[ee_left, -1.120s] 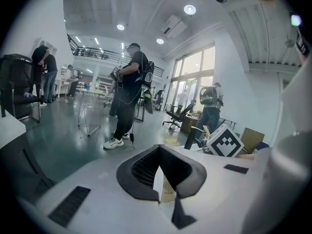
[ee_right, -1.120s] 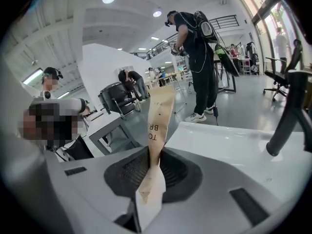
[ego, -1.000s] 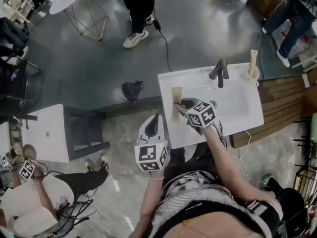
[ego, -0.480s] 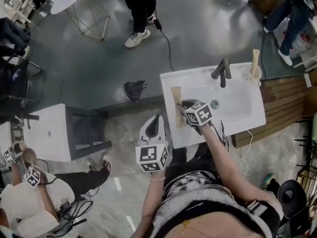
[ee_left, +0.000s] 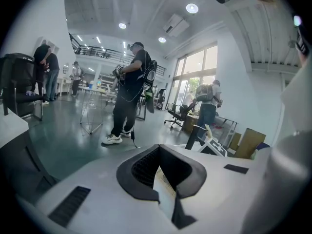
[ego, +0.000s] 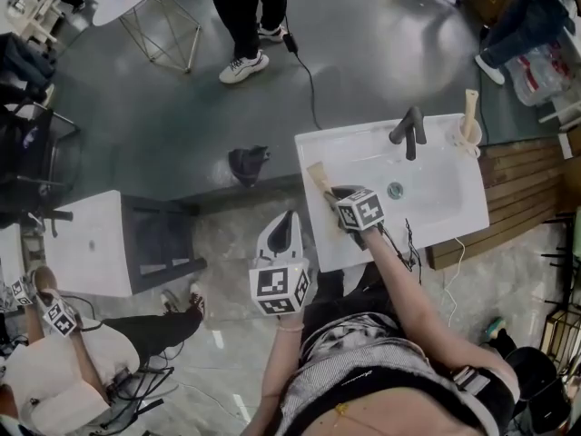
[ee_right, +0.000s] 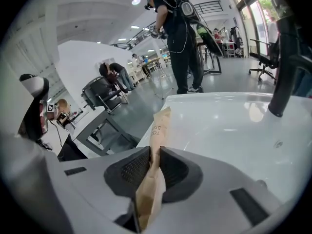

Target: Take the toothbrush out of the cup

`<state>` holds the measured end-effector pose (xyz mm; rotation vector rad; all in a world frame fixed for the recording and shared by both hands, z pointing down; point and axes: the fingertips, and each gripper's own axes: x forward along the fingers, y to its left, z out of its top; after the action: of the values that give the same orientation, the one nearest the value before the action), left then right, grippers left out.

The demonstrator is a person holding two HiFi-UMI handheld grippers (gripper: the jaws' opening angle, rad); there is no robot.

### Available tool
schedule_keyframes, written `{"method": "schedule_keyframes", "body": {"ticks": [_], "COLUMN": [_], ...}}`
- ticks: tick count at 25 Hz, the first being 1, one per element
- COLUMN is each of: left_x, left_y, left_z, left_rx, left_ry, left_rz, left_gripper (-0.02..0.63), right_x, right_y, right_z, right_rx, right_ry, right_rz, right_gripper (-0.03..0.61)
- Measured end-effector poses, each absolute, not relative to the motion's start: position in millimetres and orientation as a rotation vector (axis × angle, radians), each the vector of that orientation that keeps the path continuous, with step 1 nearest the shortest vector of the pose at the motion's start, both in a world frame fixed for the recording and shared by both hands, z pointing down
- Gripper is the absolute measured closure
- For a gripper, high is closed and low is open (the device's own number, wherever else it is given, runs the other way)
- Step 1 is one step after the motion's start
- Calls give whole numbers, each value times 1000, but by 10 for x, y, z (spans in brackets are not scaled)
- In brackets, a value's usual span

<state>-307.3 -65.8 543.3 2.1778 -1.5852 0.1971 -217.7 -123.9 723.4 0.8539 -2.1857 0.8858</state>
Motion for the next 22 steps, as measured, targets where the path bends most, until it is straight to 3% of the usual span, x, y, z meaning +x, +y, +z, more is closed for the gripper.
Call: {"method": "schedule_keyframes", "body": {"ticks": [22], "left_x": [-3079], "left_y": [-711], "left_z": [5450], "left_rx": [2184], "left_ry": [-1571], "left_rz": [191], "left_gripper": [614], "right_x": [-2221], "right_y": [-1306], "right_z": [7280], "right_rx": [1006], "right_ry": [-2181], "right_rz": [846], "right_gripper": [425]}}
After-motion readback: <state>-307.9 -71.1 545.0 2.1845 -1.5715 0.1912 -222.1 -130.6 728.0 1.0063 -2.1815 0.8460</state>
